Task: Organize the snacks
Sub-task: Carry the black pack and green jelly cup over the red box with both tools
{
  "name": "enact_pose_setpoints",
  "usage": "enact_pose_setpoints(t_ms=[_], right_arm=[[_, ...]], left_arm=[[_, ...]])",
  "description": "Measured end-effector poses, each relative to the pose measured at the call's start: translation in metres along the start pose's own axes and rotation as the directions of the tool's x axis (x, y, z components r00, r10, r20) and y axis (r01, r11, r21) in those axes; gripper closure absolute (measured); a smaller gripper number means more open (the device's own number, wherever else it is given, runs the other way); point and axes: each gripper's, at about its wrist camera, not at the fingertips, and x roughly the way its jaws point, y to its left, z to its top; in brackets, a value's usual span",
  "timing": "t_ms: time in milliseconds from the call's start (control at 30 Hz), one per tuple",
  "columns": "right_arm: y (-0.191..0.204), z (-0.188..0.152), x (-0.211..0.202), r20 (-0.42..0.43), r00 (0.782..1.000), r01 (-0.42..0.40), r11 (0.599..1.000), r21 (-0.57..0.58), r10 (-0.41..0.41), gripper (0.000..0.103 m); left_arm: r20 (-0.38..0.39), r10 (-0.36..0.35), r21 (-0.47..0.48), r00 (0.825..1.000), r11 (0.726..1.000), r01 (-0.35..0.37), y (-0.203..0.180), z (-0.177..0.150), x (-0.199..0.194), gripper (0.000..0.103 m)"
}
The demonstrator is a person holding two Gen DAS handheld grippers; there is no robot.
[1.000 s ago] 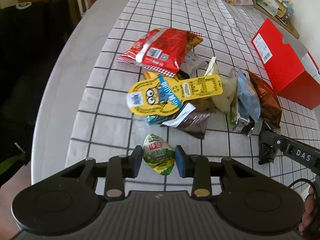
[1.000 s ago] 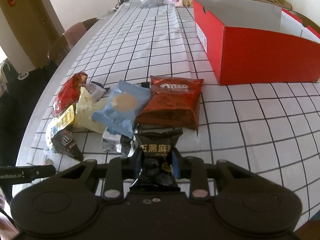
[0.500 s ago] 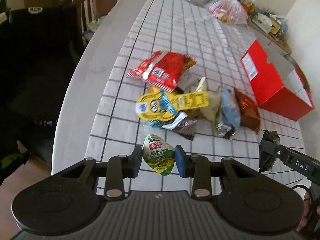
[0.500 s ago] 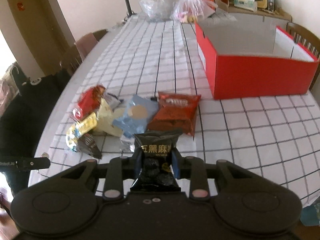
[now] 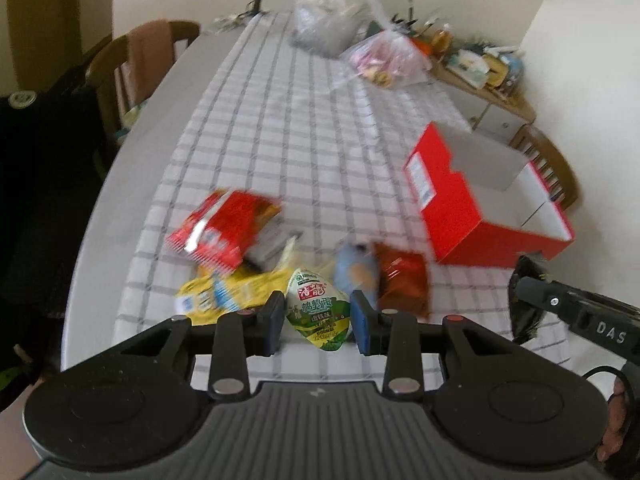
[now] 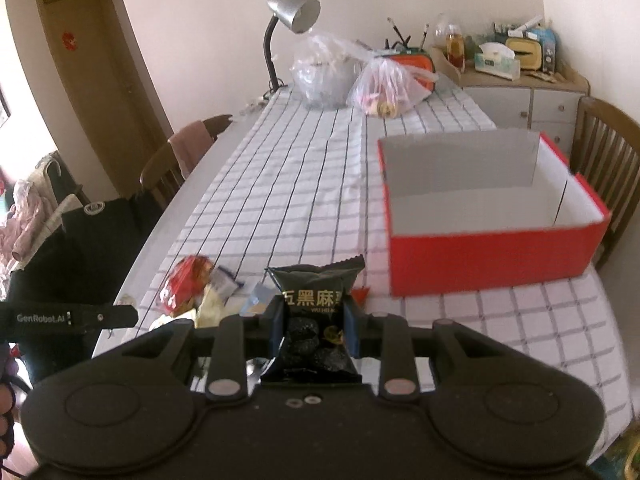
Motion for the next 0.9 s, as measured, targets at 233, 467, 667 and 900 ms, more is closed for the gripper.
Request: enact_pose_setpoints(t_ms=[233,467,667,900], right_arm=[[-0.059,0.042,0.0,0.032,0.999,-0.027,0.999,-0.036,0.028,0.075],[-0.123,0.077,0.007,0.035,0.999,-0.034,0.998,-0.057,0.036,0.075],[-0.175,0.099,0.014,0.022,1.0,-0.018,0.998,-0.063,0.02,0.075],[-0.225,0.118,0.04,-0.02,1.0,-0.01,0.999,-0.036,0.01,0.075]], left_arm=[[0.037,-0.007,0.025,0.999,1.0,0.006,-0.069,0.032,0.019,0.069],[0.057,-0.008,0.048,0.998,0.999,0.006,-0.141,0.06,0.048,0.069],[0.057,-0.018,0.079,0.998,0.997,0.014,-0.195,0.078,0.078,0.068],[0.025,-0.012,0.103,1.0,0.995,0.009,-0.243,0.099,0.12,0.068]])
